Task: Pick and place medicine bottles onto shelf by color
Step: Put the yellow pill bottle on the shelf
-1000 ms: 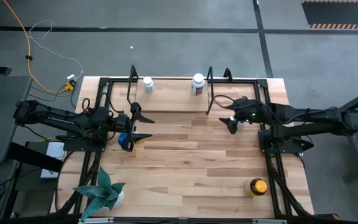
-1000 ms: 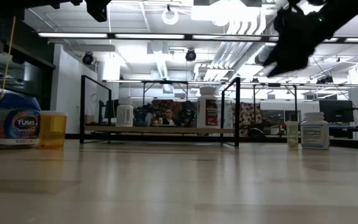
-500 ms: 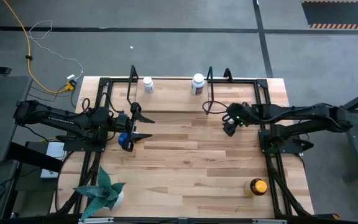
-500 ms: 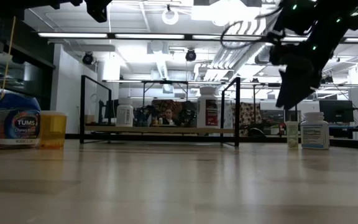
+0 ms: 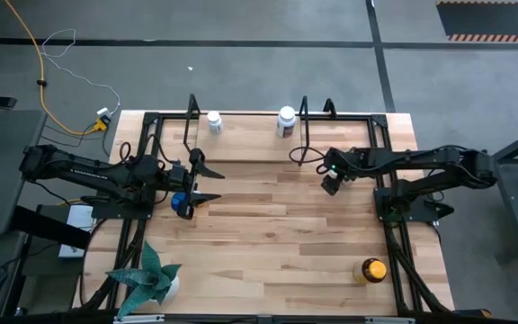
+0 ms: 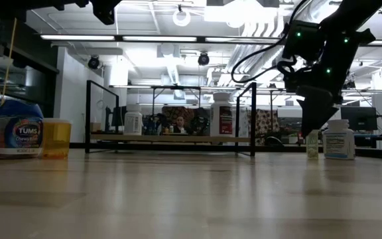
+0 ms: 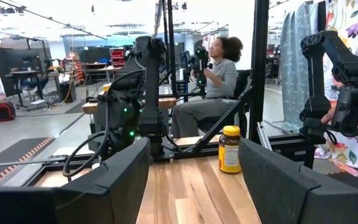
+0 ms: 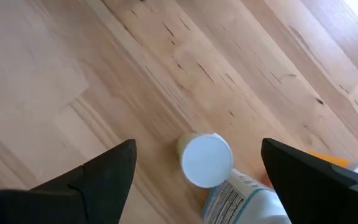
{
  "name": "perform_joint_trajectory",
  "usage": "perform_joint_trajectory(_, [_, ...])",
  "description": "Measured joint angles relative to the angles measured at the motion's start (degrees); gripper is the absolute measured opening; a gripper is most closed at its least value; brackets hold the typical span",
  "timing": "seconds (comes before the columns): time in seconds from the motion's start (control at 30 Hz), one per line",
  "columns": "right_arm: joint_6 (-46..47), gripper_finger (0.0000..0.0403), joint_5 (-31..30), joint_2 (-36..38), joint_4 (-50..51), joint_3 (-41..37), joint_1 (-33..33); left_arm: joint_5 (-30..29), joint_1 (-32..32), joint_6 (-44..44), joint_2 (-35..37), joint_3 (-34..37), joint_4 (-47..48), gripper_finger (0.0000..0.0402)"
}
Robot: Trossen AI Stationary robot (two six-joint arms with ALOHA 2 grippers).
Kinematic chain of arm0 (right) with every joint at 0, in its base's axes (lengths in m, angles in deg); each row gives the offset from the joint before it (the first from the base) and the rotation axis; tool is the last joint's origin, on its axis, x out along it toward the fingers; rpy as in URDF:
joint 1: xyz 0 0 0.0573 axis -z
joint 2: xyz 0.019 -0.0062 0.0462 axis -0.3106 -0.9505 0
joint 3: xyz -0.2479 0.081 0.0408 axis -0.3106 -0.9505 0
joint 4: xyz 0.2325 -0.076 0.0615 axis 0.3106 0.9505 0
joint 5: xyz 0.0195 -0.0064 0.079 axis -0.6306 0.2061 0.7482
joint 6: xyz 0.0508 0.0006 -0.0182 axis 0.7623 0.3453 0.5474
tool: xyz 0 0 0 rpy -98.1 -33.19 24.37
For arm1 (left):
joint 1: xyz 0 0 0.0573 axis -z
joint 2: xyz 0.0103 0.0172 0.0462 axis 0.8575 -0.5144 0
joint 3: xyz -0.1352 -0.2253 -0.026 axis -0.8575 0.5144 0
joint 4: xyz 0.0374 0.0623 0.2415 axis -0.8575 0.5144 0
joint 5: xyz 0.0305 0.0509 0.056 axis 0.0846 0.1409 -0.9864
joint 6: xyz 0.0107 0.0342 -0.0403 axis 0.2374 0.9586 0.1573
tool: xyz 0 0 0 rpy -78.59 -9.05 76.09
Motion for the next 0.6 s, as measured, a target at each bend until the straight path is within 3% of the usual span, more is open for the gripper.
perform_joint_trajectory(0.17, [0.34,0.0320,-0.21,0.00,0.49,-0.01,0.02,0.00,0.00,0.00,0.00,0.02,0.05,0.0236])
perform_joint_trajectory(0.6, [2.87,0.0201,-0.25,0.00,1.13,-0.03,0.02,0.00,0.00,0.00,0.00,0.02,1.29,0.0236])
